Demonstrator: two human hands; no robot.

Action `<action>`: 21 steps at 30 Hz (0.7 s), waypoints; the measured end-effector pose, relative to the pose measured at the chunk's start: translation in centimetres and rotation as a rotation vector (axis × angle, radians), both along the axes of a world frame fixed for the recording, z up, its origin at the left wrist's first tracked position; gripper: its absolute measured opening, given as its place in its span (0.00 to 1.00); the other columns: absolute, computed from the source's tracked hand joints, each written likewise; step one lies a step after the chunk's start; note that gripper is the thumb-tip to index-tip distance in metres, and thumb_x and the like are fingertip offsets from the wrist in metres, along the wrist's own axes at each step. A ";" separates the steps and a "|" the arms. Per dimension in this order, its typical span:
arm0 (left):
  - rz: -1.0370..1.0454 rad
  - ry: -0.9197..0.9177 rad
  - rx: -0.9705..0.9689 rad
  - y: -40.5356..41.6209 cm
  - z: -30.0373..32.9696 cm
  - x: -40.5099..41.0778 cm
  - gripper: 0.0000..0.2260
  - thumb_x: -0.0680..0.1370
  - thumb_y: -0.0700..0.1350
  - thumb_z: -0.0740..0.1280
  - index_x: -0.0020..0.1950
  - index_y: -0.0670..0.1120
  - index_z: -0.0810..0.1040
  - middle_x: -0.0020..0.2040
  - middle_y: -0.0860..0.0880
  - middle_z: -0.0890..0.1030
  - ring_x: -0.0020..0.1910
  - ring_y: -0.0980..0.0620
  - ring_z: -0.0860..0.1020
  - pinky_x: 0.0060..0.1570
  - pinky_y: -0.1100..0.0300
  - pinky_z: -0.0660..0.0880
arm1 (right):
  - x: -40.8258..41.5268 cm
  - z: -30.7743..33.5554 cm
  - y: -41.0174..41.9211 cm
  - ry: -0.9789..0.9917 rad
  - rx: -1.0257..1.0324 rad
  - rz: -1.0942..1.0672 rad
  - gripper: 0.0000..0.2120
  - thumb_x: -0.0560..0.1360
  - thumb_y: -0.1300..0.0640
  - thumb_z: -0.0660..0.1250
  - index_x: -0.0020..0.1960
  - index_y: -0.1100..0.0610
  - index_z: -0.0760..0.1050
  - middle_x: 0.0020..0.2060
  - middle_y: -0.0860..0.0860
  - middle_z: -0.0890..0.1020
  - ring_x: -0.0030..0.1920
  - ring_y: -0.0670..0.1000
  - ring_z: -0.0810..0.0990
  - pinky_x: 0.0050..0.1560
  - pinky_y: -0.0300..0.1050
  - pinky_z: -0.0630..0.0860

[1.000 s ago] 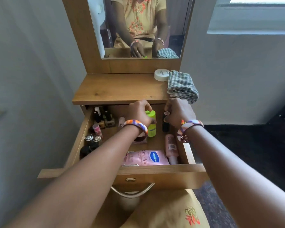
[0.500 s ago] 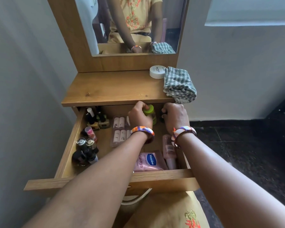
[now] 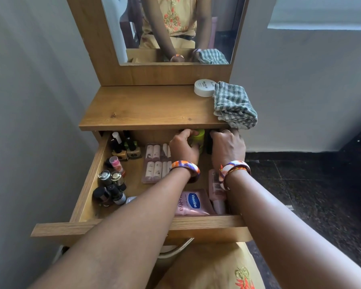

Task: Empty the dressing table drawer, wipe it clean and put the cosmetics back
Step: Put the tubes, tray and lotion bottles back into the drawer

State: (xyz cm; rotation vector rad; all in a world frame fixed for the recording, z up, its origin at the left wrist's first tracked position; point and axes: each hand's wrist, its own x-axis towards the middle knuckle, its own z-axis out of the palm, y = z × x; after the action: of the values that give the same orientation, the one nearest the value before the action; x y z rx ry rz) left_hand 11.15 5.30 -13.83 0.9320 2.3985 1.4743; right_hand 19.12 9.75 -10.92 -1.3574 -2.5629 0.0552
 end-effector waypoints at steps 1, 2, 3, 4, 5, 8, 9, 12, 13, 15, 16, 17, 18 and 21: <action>0.000 -0.016 0.001 0.0 -0.1 0.1 0.12 0.72 0.33 0.68 0.53 0.44 0.82 0.52 0.44 0.83 0.52 0.46 0.80 0.47 0.63 0.73 | 0.0 -0.1 0.0 -0.011 0.008 -0.001 0.17 0.73 0.69 0.59 0.57 0.57 0.76 0.53 0.58 0.79 0.59 0.61 0.72 0.56 0.49 0.70; 0.001 -0.048 0.007 0.0 -0.1 0.2 0.13 0.72 0.32 0.67 0.54 0.45 0.82 0.52 0.44 0.83 0.52 0.46 0.80 0.47 0.63 0.73 | 0.1 -0.2 0.0 -0.020 0.014 0.001 0.16 0.72 0.68 0.59 0.56 0.56 0.76 0.53 0.58 0.80 0.59 0.61 0.72 0.56 0.49 0.69; -0.001 -0.087 0.018 0.0 -0.1 0.3 0.14 0.72 0.32 0.67 0.54 0.45 0.81 0.53 0.45 0.83 0.52 0.46 0.80 0.48 0.63 0.73 | 0.1 -0.2 0.0 -0.027 0.016 0.002 0.16 0.71 0.68 0.59 0.56 0.56 0.76 0.52 0.57 0.80 0.58 0.60 0.73 0.55 0.49 0.69; -0.005 -0.126 0.032 0.0 -0.1 0.4 0.15 0.72 0.31 0.67 0.55 0.45 0.81 0.53 0.44 0.83 0.53 0.46 0.80 0.48 0.64 0.74 | 0.2 -0.3 0.0 -0.029 0.013 0.002 0.16 0.71 0.68 0.60 0.55 0.55 0.76 0.52 0.57 0.81 0.58 0.60 0.73 0.55 0.48 0.68; -0.009 -0.156 0.048 0.0 0.0 0.5 0.16 0.71 0.30 0.67 0.56 0.44 0.81 0.54 0.44 0.83 0.53 0.46 0.80 0.50 0.63 0.75 | 0.2 -0.4 0.0 -0.026 0.004 0.001 0.16 0.71 0.68 0.60 0.55 0.55 0.76 0.51 0.57 0.81 0.58 0.60 0.73 0.55 0.48 0.67; -0.030 -0.216 0.074 0.2 -0.2 0.5 0.17 0.71 0.29 0.67 0.58 0.42 0.79 0.55 0.42 0.82 0.55 0.44 0.80 0.57 0.54 0.76 | 0.5 -0.5 0.0 -0.002 -0.024 0.001 0.17 0.71 0.68 0.59 0.56 0.54 0.75 0.50 0.57 0.82 0.58 0.60 0.72 0.54 0.47 0.66; -0.037 -0.220 0.067 0.2 -0.4 0.6 0.18 0.71 0.29 0.66 0.60 0.42 0.78 0.55 0.42 0.82 0.56 0.44 0.79 0.57 0.52 0.76 | 0.6 -0.5 -0.1 0.008 -0.029 0.004 0.18 0.71 0.67 0.58 0.57 0.53 0.74 0.50 0.57 0.82 0.58 0.60 0.72 0.54 0.47 0.66; -0.045 -0.198 0.002 0.2 -1.0 0.6 0.21 0.72 0.31 0.65 0.64 0.43 0.75 0.56 0.42 0.81 0.57 0.43 0.79 0.58 0.54 0.76 | 1.0 -0.6 0.0 0.046 -0.047 0.000 0.22 0.72 0.67 0.58 0.61 0.51 0.74 0.50 0.58 0.82 0.57 0.61 0.72 0.53 0.47 0.67; -0.042 -0.191 -0.033 0.1 -1.0 0.6 0.21 0.73 0.32 0.65 0.66 0.43 0.73 0.57 0.42 0.81 0.58 0.44 0.78 0.57 0.56 0.75 | 1.0 -0.6 0.0 0.059 -0.056 -0.006 0.22 0.72 0.68 0.58 0.61 0.52 0.74 0.51 0.58 0.81 0.57 0.61 0.72 0.53 0.48 0.67; -0.010 -0.215 -0.107 0.1 -0.9 0.5 0.23 0.74 0.33 0.66 0.68 0.41 0.69 0.60 0.41 0.78 0.60 0.43 0.77 0.57 0.56 0.73 | 1.2 -0.6 0.0 0.084 -0.076 -0.025 0.20 0.72 0.68 0.59 0.61 0.55 0.74 0.53 0.59 0.81 0.57 0.61 0.72 0.54 0.48 0.68; 0.022 -0.245 -0.131 0.1 -0.7 0.4 0.22 0.74 0.33 0.66 0.68 0.40 0.68 0.61 0.40 0.77 0.61 0.42 0.76 0.57 0.55 0.73 | 1.2 -0.6 -0.1 0.096 -0.079 -0.034 0.19 0.72 0.68 0.60 0.61 0.56 0.74 0.54 0.59 0.80 0.58 0.61 0.72 0.54 0.49 0.68; 0.057 -0.282 -0.141 0.1 -0.5 0.3 0.21 0.74 0.34 0.66 0.66 0.39 0.68 0.61 0.40 0.77 0.61 0.42 0.76 0.57 0.55 0.72 | 1.2 -0.5 -0.1 0.108 -0.073 -0.042 0.18 0.73 0.67 0.61 0.60 0.56 0.73 0.55 0.59 0.79 0.59 0.61 0.71 0.55 0.49 0.68; 0.084 -0.328 -0.146 0.1 -0.4 0.2 0.18 0.74 0.34 0.66 0.64 0.39 0.70 0.60 0.40 0.77 0.61 0.42 0.76 0.56 0.56 0.72 | 1.3 -0.5 -0.2 0.115 -0.060 -0.049 0.17 0.73 0.67 0.62 0.60 0.56 0.73 0.56 0.58 0.77 0.60 0.61 0.71 0.55 0.49 0.68; 0.054 -0.480 -0.182 0.2 -0.9 -0.2 0.12 0.73 0.36 0.65 0.57 0.39 0.77 0.56 0.42 0.80 0.57 0.42 0.78 0.56 0.59 0.73 | 1.3 -0.4 -0.6 0.077 -0.007 -0.039 0.14 0.71 0.65 0.65 0.55 0.55 0.75 0.55 0.56 0.77 0.59 0.59 0.71 0.54 0.48 0.68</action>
State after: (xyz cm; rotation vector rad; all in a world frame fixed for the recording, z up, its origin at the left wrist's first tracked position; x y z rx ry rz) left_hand 10.94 5.47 -14.75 0.4154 2.1625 1.2879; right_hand 20.43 9.19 -11.29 -1.3796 -2.4748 0.1072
